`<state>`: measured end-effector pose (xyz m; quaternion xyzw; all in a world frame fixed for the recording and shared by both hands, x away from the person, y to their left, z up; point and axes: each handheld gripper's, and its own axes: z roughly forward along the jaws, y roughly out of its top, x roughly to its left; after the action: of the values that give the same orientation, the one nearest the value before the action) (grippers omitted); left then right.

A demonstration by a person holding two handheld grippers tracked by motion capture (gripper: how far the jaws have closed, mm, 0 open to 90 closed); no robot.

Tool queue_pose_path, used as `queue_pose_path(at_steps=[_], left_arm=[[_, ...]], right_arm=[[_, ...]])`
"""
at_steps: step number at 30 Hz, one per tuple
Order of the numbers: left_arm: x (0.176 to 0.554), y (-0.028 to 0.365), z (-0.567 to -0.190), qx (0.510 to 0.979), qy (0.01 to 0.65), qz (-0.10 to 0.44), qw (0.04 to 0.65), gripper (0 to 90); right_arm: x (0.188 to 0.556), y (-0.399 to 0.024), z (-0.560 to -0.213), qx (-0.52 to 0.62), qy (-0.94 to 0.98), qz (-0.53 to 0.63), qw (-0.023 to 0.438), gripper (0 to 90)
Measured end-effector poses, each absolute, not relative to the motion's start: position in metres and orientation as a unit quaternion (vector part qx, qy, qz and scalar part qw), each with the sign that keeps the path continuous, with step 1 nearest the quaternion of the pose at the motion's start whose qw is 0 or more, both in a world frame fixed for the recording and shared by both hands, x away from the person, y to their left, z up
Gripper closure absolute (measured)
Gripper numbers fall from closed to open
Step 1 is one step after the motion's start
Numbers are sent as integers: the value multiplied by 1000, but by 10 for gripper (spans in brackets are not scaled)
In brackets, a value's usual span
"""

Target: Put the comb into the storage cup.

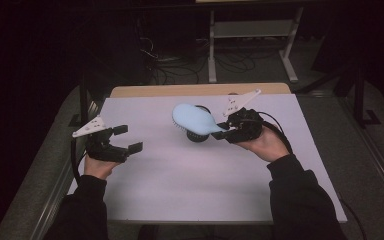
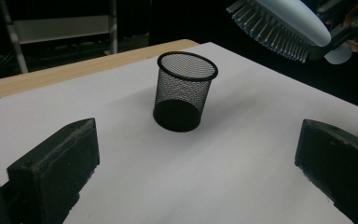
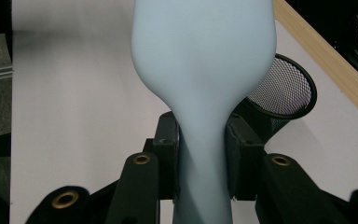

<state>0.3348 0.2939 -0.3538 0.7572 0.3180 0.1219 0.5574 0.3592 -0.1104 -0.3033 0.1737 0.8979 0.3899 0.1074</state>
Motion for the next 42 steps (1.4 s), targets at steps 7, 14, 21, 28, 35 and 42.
queue_pose_path(at_steps=[7, 14, 21, 28, 35, 42], left_arm=[[340, 283, -341, 764, 303, 119, 557, 0], [344, 272, -333, 767, 290, 108, 563, 0], [350, 263, -328, 772, 282, 98, 561, 0], [356, 253, -323, 776, 277, 84, 561, 0], [361, 241, -321, 785, 270, 60, 554, 0], [366, 234, -314, 781, 266, 51, 563, 0]], right_arm=[[362, -105, -297, 168, 895, 397, 115, 683], [362, -100, -293, 162, 894, 400, 118, 683], [363, -94, -290, 156, 892, 407, 120, 683], [364, -91, -284, 151, 891, 410, 123, 683], [365, -85, -281, 145, 889, 416, 126, 683], [368, -80, -278, 144, 888, 418, 129, 683]])
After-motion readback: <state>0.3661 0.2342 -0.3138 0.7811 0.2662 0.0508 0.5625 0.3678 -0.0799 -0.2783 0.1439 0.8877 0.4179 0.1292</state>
